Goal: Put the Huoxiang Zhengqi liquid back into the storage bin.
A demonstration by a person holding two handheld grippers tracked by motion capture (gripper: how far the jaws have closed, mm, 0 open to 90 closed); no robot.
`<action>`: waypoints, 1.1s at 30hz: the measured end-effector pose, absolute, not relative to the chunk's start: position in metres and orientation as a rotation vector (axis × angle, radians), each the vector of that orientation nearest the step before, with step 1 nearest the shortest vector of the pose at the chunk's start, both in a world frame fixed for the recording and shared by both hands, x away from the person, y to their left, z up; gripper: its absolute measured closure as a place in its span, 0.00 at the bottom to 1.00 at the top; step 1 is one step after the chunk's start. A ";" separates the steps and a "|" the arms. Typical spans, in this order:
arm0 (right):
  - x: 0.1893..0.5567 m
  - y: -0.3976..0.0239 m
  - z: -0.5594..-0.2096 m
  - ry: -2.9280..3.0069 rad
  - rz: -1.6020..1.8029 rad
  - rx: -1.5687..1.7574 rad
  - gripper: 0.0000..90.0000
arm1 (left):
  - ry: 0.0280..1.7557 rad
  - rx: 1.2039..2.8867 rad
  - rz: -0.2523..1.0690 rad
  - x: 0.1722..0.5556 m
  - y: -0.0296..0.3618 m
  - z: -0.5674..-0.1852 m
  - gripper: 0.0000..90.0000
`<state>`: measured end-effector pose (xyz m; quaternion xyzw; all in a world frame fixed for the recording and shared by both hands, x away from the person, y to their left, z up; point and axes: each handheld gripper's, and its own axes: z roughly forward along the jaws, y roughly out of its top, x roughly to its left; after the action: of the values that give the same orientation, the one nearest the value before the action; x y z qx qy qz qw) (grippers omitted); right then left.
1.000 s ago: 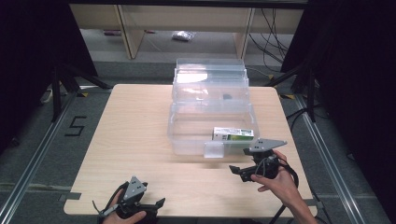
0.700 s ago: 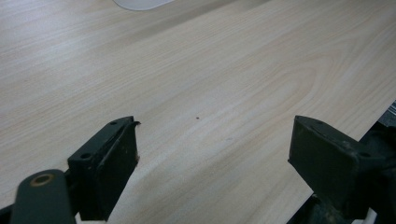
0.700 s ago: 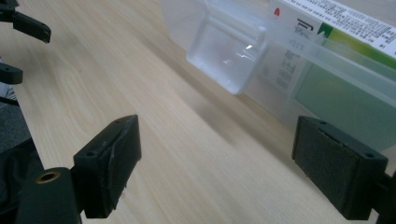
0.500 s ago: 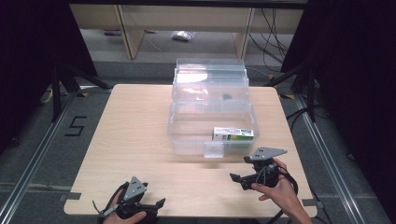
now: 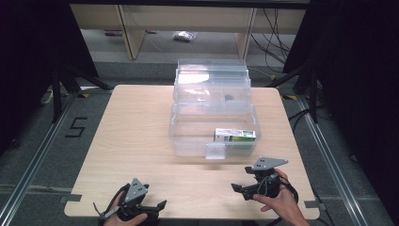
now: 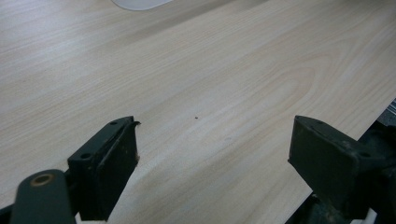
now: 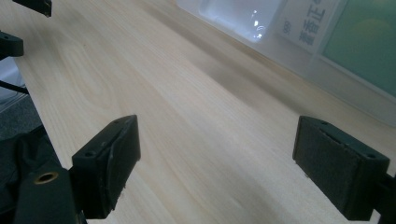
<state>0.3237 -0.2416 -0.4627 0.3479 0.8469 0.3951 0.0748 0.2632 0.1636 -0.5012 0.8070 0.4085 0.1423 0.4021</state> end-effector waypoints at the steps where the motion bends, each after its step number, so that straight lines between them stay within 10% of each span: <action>1: 0.319 -0.240 -0.463 2.533 1.179 1.120 0.18 | 1.029 2.039 0.359 0.263 0.164 -0.501 0.17; 33: 0.287 -0.247 -0.481 2.535 1.164 1.132 0.18 | 1.025 2.030 0.354 0.262 0.162 -0.501 0.17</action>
<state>0.2875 -0.2466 -0.4814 0.3751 0.8403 0.3858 0.0656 0.2618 0.1620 -0.5013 0.8053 0.4068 0.1403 0.4079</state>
